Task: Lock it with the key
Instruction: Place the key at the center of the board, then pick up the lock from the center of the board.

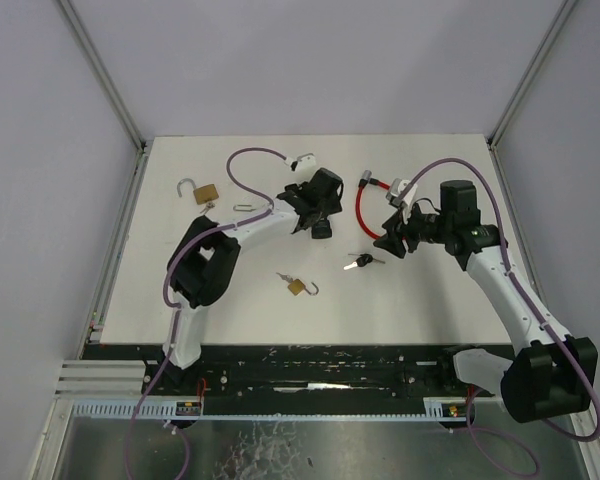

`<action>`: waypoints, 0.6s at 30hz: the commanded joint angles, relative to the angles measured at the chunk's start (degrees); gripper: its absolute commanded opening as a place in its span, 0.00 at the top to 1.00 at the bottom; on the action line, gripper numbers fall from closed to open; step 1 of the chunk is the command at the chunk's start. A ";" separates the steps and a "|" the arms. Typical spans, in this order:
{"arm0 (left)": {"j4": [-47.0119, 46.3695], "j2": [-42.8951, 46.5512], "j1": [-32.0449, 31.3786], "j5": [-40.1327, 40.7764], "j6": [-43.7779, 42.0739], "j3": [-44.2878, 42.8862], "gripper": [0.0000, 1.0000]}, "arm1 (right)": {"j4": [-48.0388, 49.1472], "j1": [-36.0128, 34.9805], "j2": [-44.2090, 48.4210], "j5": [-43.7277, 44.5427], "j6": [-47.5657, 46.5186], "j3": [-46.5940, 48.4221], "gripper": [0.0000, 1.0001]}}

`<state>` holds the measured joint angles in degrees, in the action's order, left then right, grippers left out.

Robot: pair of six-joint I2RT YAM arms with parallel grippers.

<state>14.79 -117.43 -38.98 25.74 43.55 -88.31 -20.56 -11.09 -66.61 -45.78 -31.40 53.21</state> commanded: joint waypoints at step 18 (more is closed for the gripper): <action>14.41 -11.29 0.13 -2.84 5.05 -11.29 0.26 | 2.01 4.10 -2.09 -4.94 1.89 -0.42 0.40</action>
<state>26.26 -127.81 -38.94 22.41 47.13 -96.84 -19.92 -7.53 -68.73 -47.83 -29.93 52.69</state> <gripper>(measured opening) 0.759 0.594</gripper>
